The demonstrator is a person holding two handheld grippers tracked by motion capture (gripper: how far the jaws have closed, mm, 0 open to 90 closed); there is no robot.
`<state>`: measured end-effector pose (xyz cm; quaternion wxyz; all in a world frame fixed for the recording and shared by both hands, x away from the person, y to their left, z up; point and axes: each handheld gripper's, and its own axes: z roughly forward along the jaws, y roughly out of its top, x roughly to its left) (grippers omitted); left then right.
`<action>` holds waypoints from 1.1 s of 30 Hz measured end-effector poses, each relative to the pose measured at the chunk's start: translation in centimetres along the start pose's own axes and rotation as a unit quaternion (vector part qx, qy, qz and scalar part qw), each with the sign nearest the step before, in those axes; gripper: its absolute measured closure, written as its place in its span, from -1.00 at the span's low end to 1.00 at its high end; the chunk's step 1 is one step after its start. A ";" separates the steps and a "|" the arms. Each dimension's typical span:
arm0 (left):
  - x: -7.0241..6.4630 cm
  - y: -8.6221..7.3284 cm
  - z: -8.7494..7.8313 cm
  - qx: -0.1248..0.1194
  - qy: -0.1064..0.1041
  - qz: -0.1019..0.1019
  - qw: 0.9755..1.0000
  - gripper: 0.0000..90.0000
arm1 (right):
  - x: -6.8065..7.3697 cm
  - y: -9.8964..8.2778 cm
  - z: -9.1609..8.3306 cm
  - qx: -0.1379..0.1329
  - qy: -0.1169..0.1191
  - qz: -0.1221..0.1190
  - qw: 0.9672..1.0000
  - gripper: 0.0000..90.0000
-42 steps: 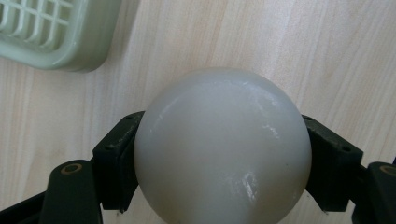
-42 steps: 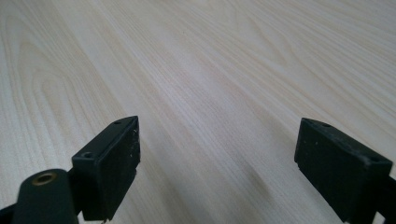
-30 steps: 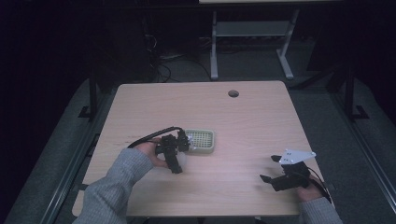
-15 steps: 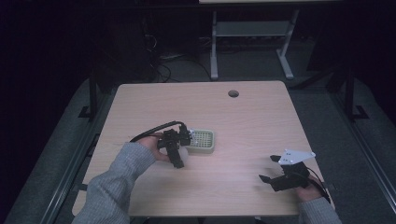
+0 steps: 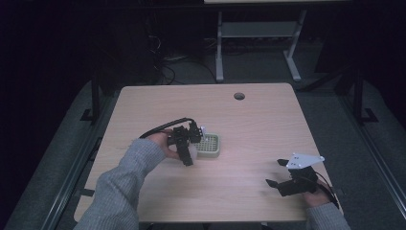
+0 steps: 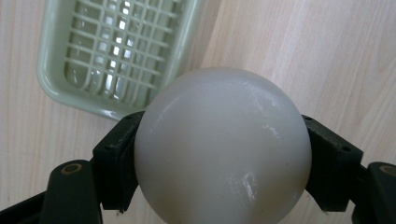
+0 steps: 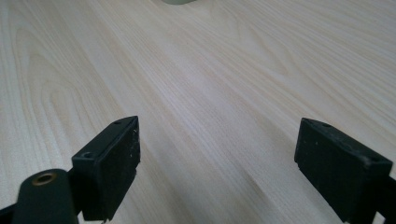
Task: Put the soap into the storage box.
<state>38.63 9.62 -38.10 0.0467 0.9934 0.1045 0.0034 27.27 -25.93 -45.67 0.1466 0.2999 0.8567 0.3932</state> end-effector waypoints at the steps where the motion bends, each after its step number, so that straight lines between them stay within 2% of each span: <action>1: 0.1 0.2 0.0 0.001 0.000 0.001 1.000 -0.46 | 0.0 0.0 0.0 0.000 0.000 -0.001 1.000 -0.70; 16: 1.5 2.6 -0.6 0.005 0.006 0.007 1.000 -0.46 | 0.0 0.0 0.0 0.000 0.001 -0.001 1.000 -0.70; 25: 2.6 4.0 -0.3 0.003 0.006 0.004 1.000 -0.46 | -0.1 -0.1 0.0 -0.004 0.001 0.001 1.000 -0.70; 28: 2.7 4.4 0.1 0.015 0.011 0.008 1.000 -0.46 | 0.0 -0.1 0.0 -0.004 0.002 0.000 1.000 -0.70; 33: 3.1 4.7 0.2 0.016 0.011 0.009 1.000 -0.46 | 0.0 -0.1 -0.1 -0.003 0.002 0.001 1.000 -0.70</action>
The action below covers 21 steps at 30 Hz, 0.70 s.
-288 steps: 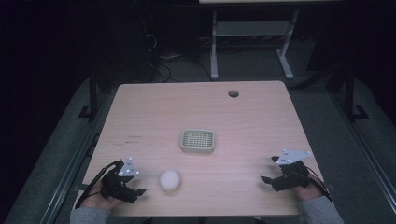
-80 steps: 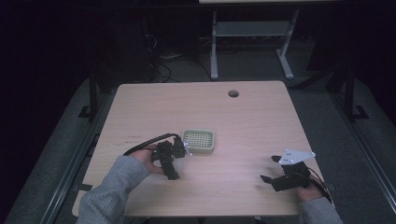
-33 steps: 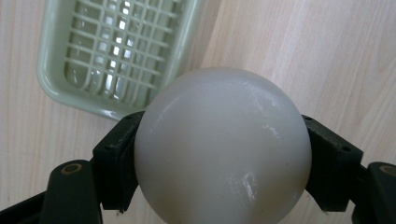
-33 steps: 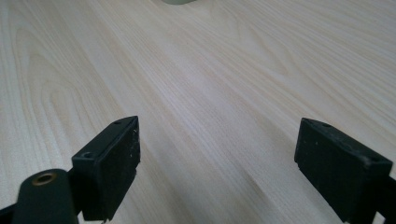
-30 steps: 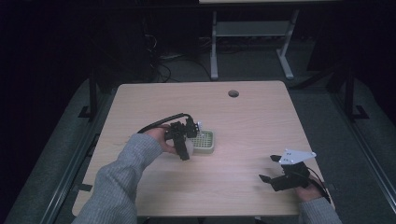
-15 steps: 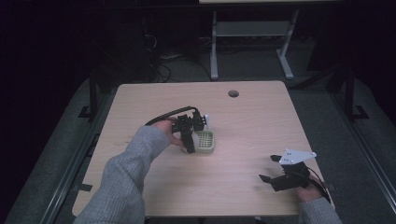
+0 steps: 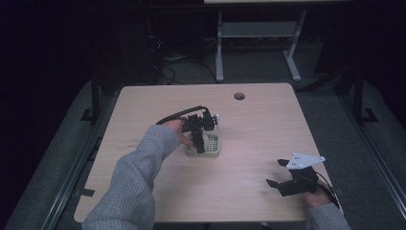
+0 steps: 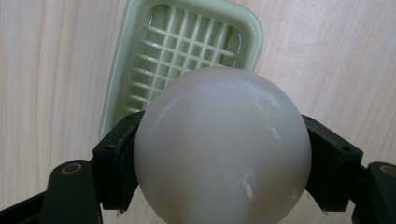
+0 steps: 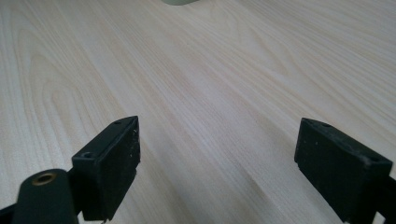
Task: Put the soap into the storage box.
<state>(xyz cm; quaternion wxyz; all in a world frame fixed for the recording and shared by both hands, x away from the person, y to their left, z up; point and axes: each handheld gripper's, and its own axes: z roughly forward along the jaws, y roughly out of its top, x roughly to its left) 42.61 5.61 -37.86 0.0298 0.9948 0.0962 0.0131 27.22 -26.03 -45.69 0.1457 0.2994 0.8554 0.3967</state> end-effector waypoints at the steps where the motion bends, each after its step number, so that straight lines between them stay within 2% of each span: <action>1: 0.0 0.1 0.0 0.002 -0.001 -0.002 1.000 -0.46 | 0.0 0.0 0.0 0.000 0.000 0.000 1.000 -0.70; 10: 0.7 0.6 0.0 -0.002 -0.001 -0.003 1.000 -0.46 | -0.1 0.0 -0.1 -0.003 -0.003 -0.003 1.000 -0.70; 21: 1.5 0.8 1.2 0.006 -0.003 -0.016 1.000 -0.46 | -0.1 0.0 -0.2 -0.003 -0.002 0.000 1.000 -0.70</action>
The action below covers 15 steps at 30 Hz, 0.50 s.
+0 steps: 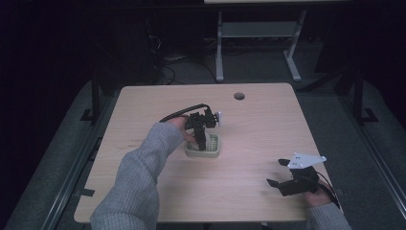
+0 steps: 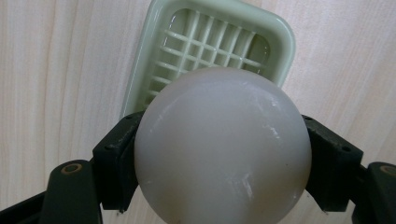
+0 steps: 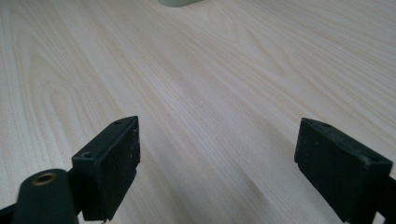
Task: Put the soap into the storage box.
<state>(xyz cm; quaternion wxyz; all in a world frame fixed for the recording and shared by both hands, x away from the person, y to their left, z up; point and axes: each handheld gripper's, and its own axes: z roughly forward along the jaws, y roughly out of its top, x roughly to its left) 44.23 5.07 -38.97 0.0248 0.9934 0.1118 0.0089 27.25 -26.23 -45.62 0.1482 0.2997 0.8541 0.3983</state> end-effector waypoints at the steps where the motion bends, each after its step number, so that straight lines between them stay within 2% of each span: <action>1: 0.0 0.0 0.1 0.002 0.000 -0.001 1.000 -0.46 | 0.0 0.0 0.0 0.000 0.000 0.001 1.000 -0.70; 4: 0.2 0.2 0.3 -0.001 -0.006 -0.003 1.000 -0.46 | 0.0 0.0 0.0 -0.001 0.001 0.002 1.000 -0.70; 15: 0.6 0.5 1.2 0.007 -0.006 -0.008 1.000 -0.46 | 0.0 0.0 0.0 -0.002 0.001 0.002 1.000 -0.70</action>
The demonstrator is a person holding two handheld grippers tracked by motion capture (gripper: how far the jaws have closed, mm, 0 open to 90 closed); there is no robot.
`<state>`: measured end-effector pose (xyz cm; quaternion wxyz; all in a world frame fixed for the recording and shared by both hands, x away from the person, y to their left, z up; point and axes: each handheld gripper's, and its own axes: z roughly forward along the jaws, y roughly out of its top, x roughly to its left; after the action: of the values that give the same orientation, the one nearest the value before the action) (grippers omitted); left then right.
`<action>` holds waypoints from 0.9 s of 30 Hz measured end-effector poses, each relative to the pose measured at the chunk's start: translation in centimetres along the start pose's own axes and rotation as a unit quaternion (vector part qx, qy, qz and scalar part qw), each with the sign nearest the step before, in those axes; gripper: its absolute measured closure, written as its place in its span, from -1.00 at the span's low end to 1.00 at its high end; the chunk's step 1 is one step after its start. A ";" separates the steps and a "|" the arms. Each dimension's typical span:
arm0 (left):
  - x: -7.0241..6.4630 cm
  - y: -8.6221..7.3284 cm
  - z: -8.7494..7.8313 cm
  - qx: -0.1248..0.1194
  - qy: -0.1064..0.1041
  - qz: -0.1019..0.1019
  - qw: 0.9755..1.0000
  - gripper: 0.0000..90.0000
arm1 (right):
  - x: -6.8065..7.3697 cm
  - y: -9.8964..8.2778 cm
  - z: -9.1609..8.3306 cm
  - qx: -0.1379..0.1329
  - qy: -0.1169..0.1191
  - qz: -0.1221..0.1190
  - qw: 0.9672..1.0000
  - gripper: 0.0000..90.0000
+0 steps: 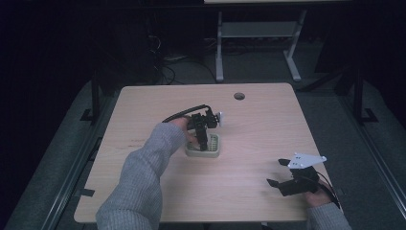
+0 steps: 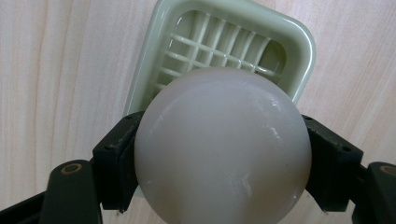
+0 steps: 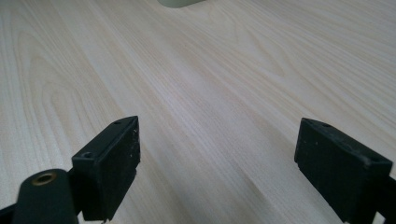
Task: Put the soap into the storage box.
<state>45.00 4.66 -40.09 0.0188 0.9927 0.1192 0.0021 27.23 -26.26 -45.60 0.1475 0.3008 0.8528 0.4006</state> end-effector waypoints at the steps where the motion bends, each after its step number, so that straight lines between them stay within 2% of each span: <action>1: 0.0 0.1 0.0 -0.002 0.003 -0.002 1.000 -0.46 | 0.0 0.0 0.0 0.000 0.000 0.000 1.000 -0.70; 27: 0.3 0.6 0.9 0.008 0.001 -0.015 1.000 -0.46 | 0.0 0.0 0.0 0.000 0.001 -0.003 1.000 -0.70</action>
<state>45.43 4.07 -40.92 0.0107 0.9910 0.1337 0.0018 27.23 -26.27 -45.59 0.1480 0.2981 0.8539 0.4002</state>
